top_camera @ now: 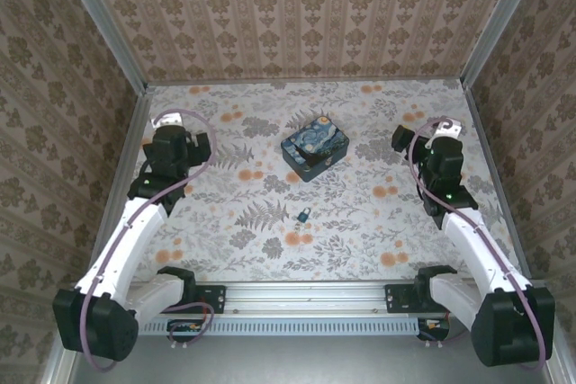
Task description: Unlock the padlock with the key
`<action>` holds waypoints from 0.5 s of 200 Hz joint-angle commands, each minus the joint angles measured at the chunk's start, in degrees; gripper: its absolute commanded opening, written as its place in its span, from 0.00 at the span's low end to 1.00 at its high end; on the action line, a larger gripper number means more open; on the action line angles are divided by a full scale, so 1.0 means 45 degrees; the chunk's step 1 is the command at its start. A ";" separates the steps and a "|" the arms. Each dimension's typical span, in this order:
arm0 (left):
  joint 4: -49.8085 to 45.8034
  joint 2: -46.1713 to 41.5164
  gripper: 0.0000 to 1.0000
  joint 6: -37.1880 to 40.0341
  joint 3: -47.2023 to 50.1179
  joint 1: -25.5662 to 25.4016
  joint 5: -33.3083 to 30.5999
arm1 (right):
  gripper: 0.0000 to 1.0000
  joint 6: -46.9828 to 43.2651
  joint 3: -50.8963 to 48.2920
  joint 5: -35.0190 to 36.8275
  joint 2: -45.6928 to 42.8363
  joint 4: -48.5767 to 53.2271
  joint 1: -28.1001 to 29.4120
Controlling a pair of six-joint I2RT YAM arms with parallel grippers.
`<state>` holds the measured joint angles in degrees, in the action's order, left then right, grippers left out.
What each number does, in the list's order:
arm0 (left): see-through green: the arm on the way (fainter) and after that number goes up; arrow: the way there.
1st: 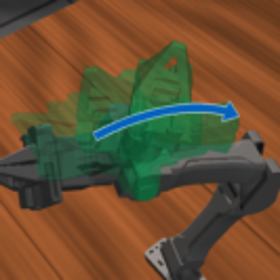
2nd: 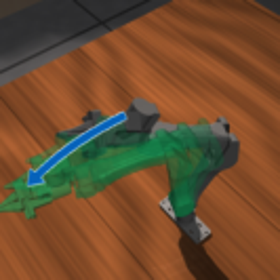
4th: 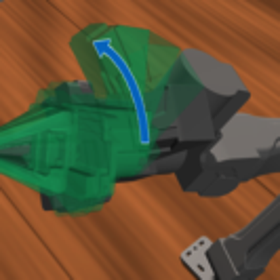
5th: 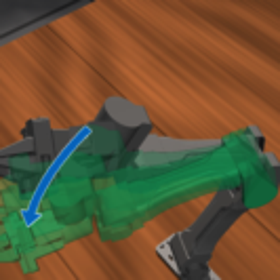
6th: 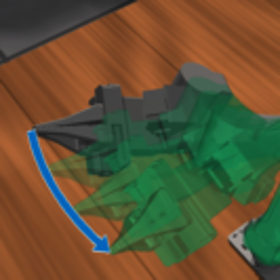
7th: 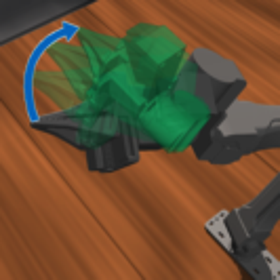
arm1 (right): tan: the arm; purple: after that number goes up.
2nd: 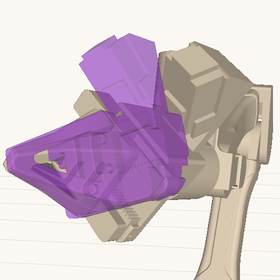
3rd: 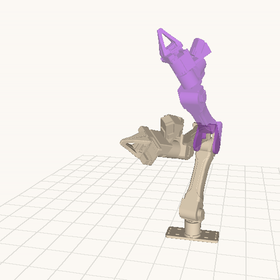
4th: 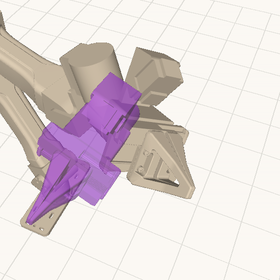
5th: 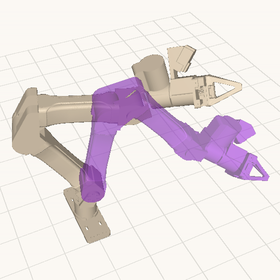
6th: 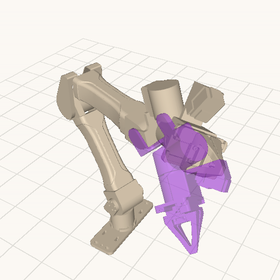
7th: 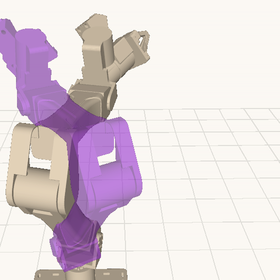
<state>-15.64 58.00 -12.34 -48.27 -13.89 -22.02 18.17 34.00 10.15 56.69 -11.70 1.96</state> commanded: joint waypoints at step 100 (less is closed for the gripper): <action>1.0195 0.3325 1.00 0.2377 0.4944 0.2139 0.1468 | 1.00 -0.2674 -0.2432 0.1148 0.4545 -0.6359 -0.0044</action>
<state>15.31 68.95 -4.19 -27.73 -5.39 -18.02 8.56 26.24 12.82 74.35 -28.29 1.96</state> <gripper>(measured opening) 0.999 0.995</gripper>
